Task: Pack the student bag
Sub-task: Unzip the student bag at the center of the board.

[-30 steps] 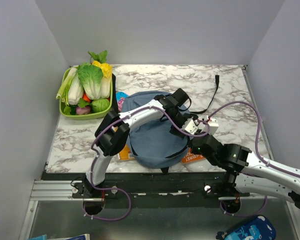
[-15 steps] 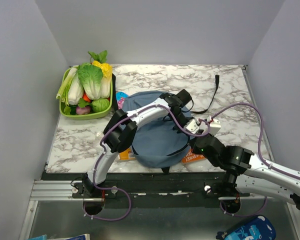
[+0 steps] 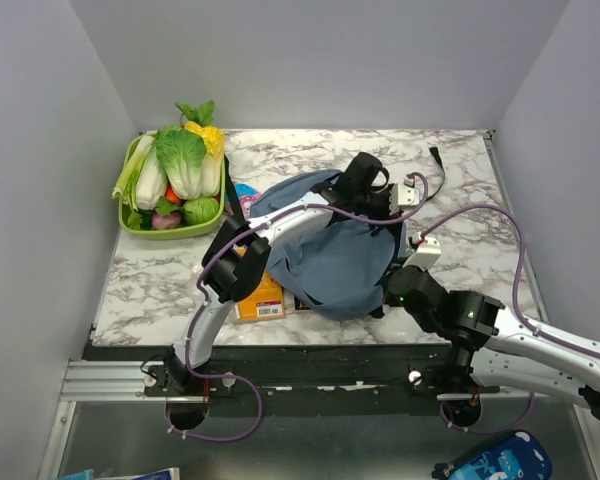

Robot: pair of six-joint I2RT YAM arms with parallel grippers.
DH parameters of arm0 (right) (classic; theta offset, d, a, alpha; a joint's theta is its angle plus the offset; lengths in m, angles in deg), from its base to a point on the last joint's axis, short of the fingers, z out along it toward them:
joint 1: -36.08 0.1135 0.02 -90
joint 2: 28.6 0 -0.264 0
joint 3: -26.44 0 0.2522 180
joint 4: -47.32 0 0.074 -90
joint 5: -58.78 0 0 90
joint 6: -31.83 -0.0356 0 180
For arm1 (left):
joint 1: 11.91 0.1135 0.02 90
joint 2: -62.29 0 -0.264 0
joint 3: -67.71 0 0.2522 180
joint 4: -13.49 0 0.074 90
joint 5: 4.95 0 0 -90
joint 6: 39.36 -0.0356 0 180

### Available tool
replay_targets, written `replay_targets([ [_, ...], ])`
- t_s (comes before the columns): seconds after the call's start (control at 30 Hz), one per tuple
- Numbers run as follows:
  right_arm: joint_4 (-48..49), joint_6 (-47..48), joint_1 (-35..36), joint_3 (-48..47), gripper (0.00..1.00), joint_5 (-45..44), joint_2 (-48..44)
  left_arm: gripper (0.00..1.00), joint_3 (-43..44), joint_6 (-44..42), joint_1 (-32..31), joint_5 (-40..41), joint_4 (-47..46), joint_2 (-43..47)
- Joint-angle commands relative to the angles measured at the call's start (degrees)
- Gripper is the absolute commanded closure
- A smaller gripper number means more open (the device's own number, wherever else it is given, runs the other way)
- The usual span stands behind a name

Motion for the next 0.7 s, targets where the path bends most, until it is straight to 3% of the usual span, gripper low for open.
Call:
replay_targets([
  [0.0, 2.7, 1.24, 0.65, -0.76, 0.99, 3.44, 1.17, 1.0, 2.62, 11.55, 0.91, 7.61, -10.66, 0.04],
  [0.2, 12.36, 5.19, 1.17, -0.14, 0.99, 11.09, 5.37, 1.0, 5.61, 14.72, 0.99, 14.02, -10.48, -0.93],
  [0.43, 19.65, 6.26, 6.09, -4.36, 0.99, 14.78, 16.44, 1.0, 10.18, 19.72, 0.99, 30.0, -11.27, -3.65],
  [0.53, 19.41, 3.9, 6.8, -5.06, 0.99, 14.44, 18.65, 0.76, 9.93, 21.83, 1.69, 31.7, -10.58, -3.48],
  [0.63, 16.52, 0.47, 6.8, -4.63, 0.99, 10.93, 18.14, 0.58, 9.05, 22.63, 2.57, 29.15, -7.77, -2.34],
  [0.67, 15.2, -0.41, 6.71, -4.54, 0.99, 8.05, 17.0, 0.47, 9.13, 22.72, 2.75, 28.8, -6.54, -2.16],
])
